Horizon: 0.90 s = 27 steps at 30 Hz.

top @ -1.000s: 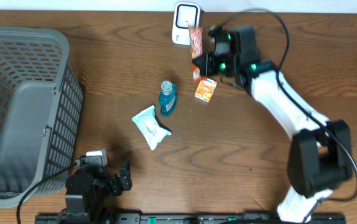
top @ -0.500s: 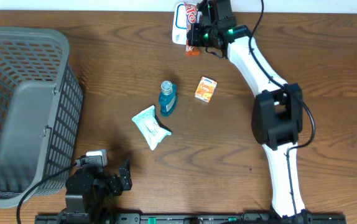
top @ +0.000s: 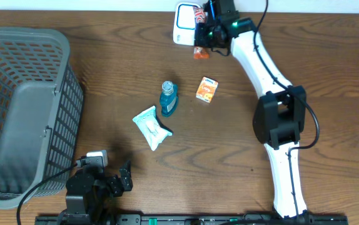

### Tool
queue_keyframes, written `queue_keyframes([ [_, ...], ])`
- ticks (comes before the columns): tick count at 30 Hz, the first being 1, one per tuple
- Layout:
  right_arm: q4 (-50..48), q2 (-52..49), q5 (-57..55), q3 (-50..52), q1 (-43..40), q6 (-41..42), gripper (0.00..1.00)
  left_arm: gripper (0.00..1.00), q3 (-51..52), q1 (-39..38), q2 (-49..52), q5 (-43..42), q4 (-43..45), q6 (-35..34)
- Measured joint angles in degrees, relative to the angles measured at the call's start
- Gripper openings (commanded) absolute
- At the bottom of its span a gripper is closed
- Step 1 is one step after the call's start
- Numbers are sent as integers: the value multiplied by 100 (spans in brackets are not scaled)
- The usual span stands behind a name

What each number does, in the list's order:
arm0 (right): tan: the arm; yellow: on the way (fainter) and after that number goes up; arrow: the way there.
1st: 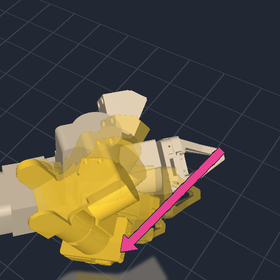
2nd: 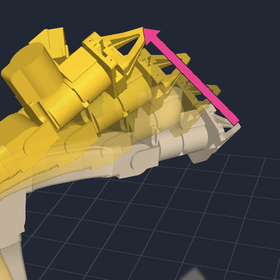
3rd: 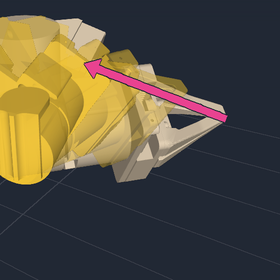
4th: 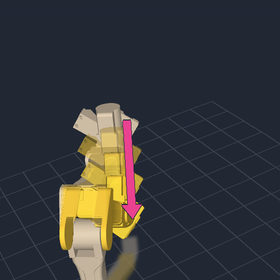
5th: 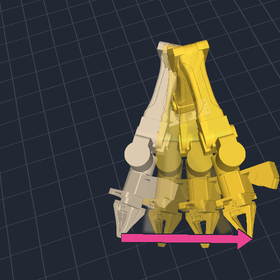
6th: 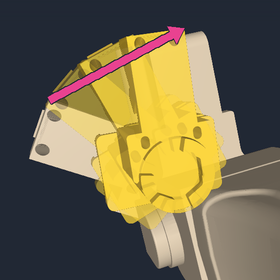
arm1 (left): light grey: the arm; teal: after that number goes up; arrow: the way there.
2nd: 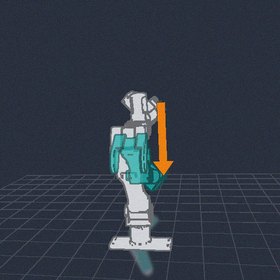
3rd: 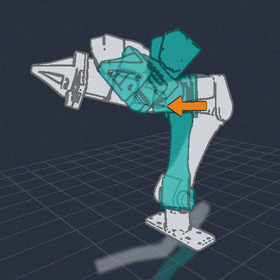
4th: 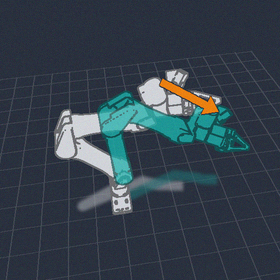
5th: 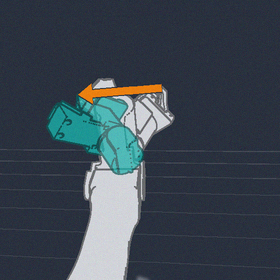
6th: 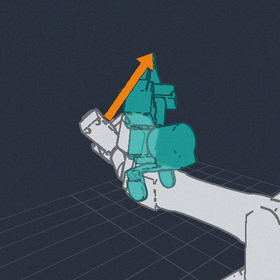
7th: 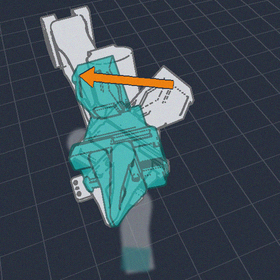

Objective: Scan the item barcode
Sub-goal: 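Carry the snack bar off the table to the right and release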

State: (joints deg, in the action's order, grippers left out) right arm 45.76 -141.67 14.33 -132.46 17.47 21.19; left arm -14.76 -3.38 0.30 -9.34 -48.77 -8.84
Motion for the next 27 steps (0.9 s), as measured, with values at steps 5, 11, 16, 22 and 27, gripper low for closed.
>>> queue_keyframes([
  [5,1609,413,-535,-214,-498,-238,1,99,0,0,0,0,2,0],
  [11,2715,1235,-2214,-330,-1478,-619,1,99,0,0,0,0,2,0],
  [16,2490,1443,-3519,-214,-2358,-608,1,99,0,0,0,0,2,0],
  [22,1567,1394,-4015,918,-3414,-496,1,99,0,0,0,0,2,0],
  [27,1147,1355,-4345,1740,-4153,-511,1,99,0,0,0,0,2,0],
])
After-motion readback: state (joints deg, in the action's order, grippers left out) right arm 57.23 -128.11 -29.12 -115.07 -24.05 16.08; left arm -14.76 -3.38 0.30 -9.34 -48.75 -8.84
